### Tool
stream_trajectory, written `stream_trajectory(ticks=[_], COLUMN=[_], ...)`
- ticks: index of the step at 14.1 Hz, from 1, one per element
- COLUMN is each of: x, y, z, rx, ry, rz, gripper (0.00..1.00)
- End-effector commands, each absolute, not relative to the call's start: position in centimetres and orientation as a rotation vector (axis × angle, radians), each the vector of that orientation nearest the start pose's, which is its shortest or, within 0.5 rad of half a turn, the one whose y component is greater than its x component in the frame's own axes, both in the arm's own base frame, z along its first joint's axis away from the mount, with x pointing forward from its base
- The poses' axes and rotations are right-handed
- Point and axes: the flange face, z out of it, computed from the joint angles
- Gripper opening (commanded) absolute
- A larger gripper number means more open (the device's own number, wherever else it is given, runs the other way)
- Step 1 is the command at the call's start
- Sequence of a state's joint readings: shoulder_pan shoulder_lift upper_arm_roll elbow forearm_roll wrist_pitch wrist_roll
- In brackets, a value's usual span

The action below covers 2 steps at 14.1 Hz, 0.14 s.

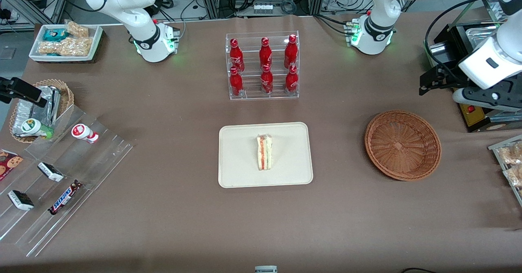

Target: Place sandwich from basket to tray

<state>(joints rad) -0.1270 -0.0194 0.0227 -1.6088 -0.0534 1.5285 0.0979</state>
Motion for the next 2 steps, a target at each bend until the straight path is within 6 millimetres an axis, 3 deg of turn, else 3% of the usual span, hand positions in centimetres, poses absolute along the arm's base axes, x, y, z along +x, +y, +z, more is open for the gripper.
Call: stream_trajectory(ticks=[1,2], x=[53.94,53.94], y=[-6.65,-6.65], z=[61.90,61.90], rx=[-3.181,-3.181], ry=[0.336,0.336], rz=[0.114,0.114], gripper=[1.00,1.00])
